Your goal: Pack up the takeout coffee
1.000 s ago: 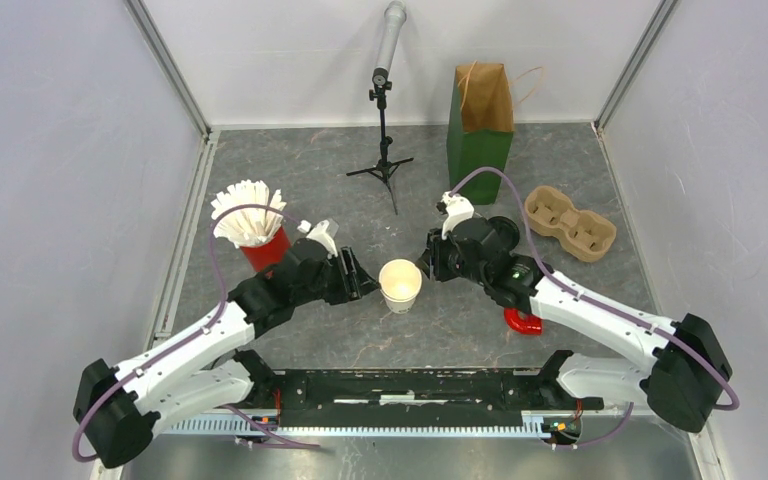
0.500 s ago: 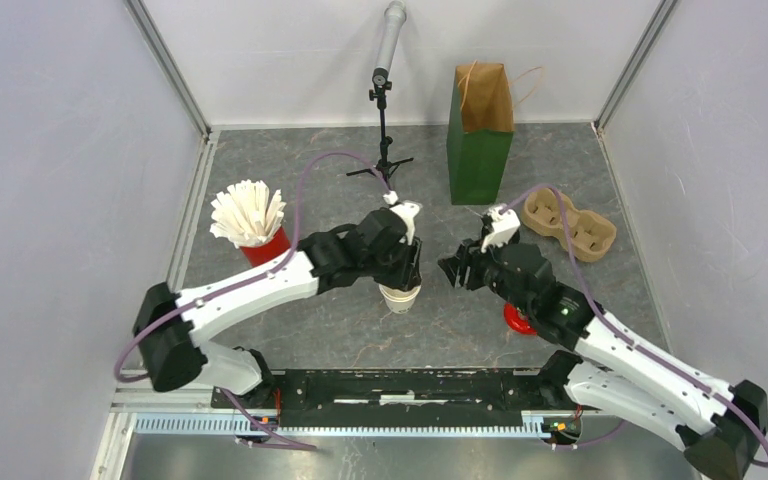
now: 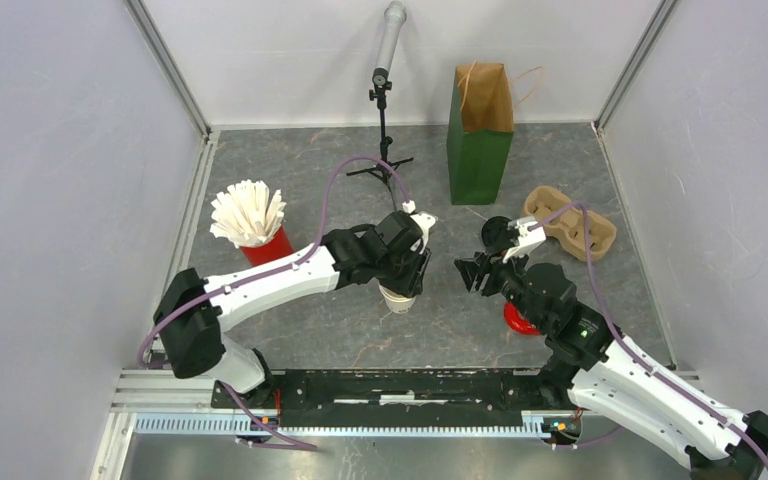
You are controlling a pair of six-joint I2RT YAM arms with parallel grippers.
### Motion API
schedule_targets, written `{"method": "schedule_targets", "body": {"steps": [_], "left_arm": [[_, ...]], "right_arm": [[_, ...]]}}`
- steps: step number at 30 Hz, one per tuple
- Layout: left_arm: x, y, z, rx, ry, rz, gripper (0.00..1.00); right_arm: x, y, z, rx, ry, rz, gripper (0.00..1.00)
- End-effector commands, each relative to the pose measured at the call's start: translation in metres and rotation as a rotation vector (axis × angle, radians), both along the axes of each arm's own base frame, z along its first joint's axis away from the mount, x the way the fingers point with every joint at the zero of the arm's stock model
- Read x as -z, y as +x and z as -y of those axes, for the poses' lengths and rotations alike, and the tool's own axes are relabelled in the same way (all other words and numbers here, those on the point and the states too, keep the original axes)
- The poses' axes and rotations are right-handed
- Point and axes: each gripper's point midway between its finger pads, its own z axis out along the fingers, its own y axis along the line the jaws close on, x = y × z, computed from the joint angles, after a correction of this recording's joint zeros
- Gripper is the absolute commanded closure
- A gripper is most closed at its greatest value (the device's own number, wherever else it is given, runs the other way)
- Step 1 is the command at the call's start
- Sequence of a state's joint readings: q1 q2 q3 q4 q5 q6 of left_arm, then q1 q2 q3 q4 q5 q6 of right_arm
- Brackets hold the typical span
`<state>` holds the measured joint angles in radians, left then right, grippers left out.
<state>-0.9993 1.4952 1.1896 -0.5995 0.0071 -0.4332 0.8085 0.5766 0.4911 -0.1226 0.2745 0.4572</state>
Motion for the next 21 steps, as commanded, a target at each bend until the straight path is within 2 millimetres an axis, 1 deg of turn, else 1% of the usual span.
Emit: {"method": "schedule_targets", "body": {"steps": [1,4,7,8,9,12,14,18,19,21], "left_arm": [[0.0,0.002,0.01,0.071,0.007,0.022,0.58],[0.004,0.004,0.011,0.069,0.013,0.023,0.63],[0.002,0.007,0.012,0.061,0.011,0.038,0.72],[0.0,0.007,0.012,0.061,0.005,0.043,0.73],[-0.003,0.008,0.013,0.059,-0.005,0.047,0.72],[-0.009,0.007,0.016,0.064,-0.028,0.049,0.64],[-0.011,0.006,0.017,0.068,-0.036,0.046,0.63],[-0.015,0.005,0.017,0.072,-0.047,0.048,0.77],[-0.016,0.005,0.017,0.071,-0.049,0.05,0.79],[-0.018,0.006,0.016,0.065,-0.05,0.059,0.8]], "right_arm": [[-0.003,0.002,0.0,0.009,0.016,0.018,0.43],[-0.003,0.002,0.0,0.009,0.023,0.02,0.43],[0.0,0.002,-0.001,0.005,0.026,0.018,0.43],[0.001,0.002,-0.002,0.002,0.026,0.016,0.43],[0.004,0.002,-0.004,-0.005,0.027,0.011,0.43],[0.011,0.001,-0.006,-0.014,0.023,-0.006,0.43],[0.013,0.001,-0.008,-0.02,0.025,-0.012,0.43],[0.013,0.001,-0.01,-0.027,0.028,-0.013,0.44],[0.013,0.002,-0.011,-0.027,0.03,-0.013,0.43],[0.014,0.002,-0.012,-0.03,0.028,-0.014,0.43]]}}
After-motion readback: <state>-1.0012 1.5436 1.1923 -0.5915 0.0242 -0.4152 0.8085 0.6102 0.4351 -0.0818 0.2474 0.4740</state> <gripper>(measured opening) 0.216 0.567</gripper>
